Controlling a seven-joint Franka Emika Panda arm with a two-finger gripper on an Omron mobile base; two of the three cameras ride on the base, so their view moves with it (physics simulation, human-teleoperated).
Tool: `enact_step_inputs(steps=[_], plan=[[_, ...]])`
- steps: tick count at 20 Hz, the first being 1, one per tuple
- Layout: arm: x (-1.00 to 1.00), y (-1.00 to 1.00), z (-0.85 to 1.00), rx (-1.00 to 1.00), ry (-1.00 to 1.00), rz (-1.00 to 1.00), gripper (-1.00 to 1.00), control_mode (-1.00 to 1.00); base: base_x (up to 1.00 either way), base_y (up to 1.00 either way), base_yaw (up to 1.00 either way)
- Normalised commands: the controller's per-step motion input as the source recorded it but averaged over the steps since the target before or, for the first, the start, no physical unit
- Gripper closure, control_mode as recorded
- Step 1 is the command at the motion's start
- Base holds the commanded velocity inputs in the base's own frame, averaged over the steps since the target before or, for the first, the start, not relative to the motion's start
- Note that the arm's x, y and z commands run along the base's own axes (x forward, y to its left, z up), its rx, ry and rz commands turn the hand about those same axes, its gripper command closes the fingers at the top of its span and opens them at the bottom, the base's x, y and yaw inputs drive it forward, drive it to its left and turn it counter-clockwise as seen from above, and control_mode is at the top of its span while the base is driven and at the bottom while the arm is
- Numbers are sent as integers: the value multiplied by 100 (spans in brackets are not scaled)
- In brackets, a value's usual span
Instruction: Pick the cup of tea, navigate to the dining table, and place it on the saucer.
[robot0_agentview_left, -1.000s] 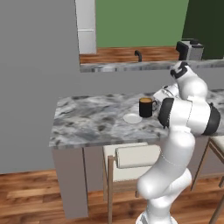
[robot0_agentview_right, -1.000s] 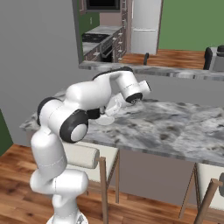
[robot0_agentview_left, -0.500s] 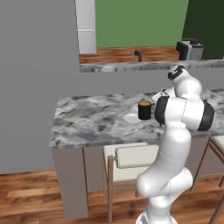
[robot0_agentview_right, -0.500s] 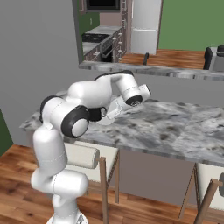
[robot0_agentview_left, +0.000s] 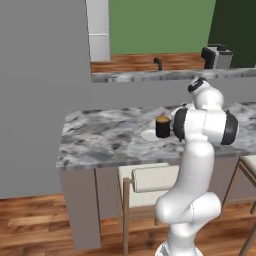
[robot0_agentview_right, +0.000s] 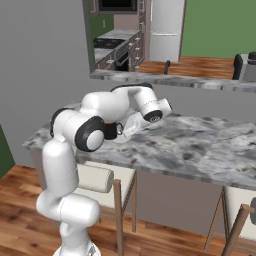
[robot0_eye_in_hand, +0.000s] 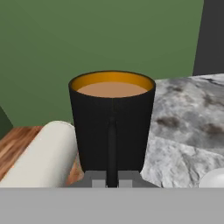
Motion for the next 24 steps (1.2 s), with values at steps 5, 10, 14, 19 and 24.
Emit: enact_step_inputs(steps=[5, 10, 14, 19, 24], plan=[[28, 0, -22, 0, 0, 0, 100, -100, 0, 0, 0], [45, 0, -6, 0, 0, 0, 100, -100, 0, 0, 0], [43, 0, -10, 0, 0, 0, 100, -100, 0, 0, 0], [37, 0, -16, 0, 0, 0, 100, -100, 0, 0, 0], [19, 0, -33, 0, 0, 0, 100, -100, 0, 0, 0]])
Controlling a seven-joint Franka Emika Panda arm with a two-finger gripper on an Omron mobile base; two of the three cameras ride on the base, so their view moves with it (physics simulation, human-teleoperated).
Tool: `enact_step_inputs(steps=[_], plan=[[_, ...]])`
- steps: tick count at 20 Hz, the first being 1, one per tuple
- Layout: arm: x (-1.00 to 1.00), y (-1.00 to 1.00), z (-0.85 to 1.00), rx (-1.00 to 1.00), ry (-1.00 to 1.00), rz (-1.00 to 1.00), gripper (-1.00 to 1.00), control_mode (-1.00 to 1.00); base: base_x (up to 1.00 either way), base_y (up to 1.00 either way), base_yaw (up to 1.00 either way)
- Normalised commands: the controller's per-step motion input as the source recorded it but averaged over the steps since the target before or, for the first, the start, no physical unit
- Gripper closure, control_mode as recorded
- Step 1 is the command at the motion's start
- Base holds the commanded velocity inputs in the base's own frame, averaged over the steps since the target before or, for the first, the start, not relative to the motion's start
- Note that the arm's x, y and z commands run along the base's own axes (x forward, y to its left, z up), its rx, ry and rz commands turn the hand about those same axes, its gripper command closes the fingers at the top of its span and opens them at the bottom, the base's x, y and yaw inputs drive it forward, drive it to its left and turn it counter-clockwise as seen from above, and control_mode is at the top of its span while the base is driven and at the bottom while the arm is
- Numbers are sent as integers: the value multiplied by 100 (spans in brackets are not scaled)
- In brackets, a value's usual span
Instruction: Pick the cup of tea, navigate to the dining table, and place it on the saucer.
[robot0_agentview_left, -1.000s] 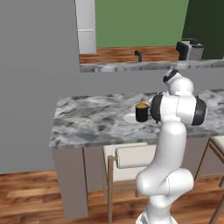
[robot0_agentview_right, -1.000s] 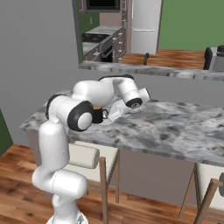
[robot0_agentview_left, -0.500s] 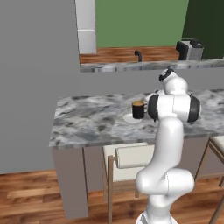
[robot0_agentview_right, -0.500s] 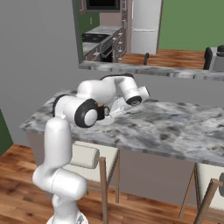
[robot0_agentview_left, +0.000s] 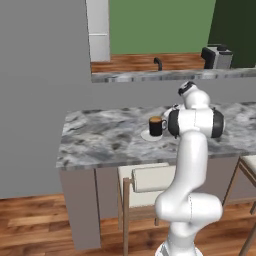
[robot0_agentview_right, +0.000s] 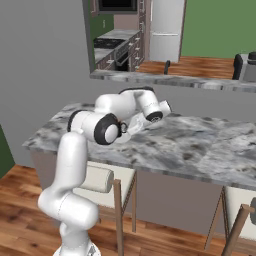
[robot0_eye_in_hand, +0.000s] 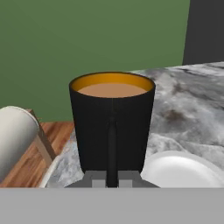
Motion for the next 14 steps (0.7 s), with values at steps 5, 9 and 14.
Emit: enact_step_inputs(steps=[5, 9, 14], plan=[[24, 0, -34, 0, 0, 0, 100, -100, 0, 0, 0], [20, 0, -24, 0, 0, 0, 100, -100, 0, 0, 0], [34, -2, -7, 0, -1, 0, 100, -100, 0, 0, 0]])
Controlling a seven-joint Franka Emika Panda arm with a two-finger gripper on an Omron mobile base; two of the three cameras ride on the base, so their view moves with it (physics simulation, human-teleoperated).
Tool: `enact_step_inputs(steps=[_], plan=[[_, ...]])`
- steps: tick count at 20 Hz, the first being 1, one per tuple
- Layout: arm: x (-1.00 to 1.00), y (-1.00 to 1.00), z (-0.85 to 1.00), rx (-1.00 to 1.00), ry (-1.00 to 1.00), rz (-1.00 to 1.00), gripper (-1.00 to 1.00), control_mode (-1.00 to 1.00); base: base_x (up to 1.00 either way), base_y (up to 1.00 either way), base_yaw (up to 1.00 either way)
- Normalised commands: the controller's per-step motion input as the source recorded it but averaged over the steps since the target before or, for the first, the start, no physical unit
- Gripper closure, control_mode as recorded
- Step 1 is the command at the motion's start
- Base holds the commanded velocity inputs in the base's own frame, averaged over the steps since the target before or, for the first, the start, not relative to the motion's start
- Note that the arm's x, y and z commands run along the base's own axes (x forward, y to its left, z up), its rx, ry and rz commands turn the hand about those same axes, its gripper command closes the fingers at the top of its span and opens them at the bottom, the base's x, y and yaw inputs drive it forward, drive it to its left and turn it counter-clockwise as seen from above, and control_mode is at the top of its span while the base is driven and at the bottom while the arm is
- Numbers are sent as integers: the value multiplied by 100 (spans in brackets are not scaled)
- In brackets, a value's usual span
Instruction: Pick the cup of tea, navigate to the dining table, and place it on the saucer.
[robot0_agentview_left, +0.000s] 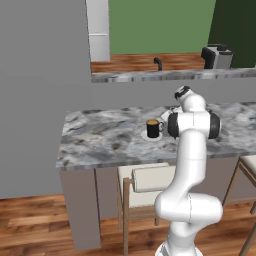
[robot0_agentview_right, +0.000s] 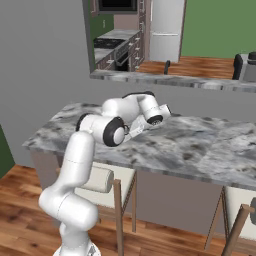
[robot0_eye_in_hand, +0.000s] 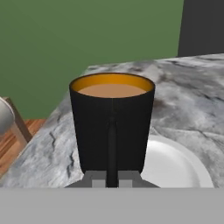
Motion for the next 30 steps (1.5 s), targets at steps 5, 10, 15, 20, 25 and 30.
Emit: enact_step_inputs(steps=[5, 10, 15, 20, 25, 30], plan=[[37, 0, -18, 0, -1, 0, 100, -100, 0, 0, 0], [31, 0, -21, 0, -1, 0, 100, -100, 0, 0, 0], [16, -1, -26, 0, -2, 0, 100, -100, 0, 0, 0], [19, -17, -5, 0, -1, 0, 100, -100, 0, 0, 0], [1, -25, 0, 0, -4, 0, 100, -100, 0, 0, 0], [0, -21, 0, 0, -4, 0, 100, -100, 0, 0, 0]])
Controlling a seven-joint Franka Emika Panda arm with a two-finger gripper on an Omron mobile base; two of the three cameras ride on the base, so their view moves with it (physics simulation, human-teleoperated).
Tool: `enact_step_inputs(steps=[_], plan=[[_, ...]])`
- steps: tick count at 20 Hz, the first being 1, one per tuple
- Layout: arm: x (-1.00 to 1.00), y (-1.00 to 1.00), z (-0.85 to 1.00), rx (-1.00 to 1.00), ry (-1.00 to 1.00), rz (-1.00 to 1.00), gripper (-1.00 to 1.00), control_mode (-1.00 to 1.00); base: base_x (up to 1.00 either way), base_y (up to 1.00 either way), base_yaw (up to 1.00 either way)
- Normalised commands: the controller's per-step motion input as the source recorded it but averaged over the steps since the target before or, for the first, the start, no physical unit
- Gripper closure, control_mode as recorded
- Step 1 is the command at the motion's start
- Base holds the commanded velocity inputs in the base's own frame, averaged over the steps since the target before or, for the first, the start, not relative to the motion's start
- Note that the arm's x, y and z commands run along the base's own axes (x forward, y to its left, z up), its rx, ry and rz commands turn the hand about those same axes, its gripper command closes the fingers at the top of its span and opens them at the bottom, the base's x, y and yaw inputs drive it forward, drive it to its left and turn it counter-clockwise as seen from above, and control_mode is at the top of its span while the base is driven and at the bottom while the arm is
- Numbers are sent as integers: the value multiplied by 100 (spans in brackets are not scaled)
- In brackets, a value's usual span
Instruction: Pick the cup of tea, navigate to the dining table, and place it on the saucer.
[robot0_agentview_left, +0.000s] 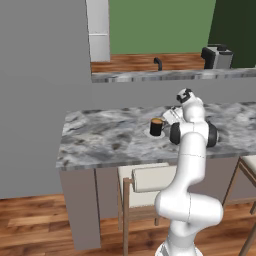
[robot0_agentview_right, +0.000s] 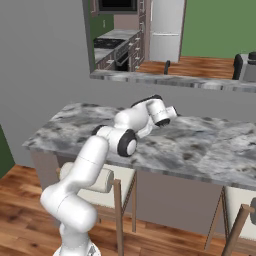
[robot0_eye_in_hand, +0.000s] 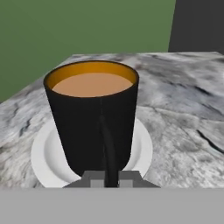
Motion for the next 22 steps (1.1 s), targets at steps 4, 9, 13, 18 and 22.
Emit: enact_step_inputs(steps=[4, 9, 13, 18, 22], plan=[[0, -2, 0, 0, -4, 0, -100, -100, 0, 0, 0], [-1, 0, 0, 0, -5, 0, -100, -100, 0, 0, 0], [0, 0, 0, 0, -4, 0, -100, -100, 0, 0, 0], [-8, -3, 7, 0, -4, 0, -100, -100, 0, 0, 0], [-56, -20, 41, 0, -10, 0, -100, -100, 0, 0, 0]])
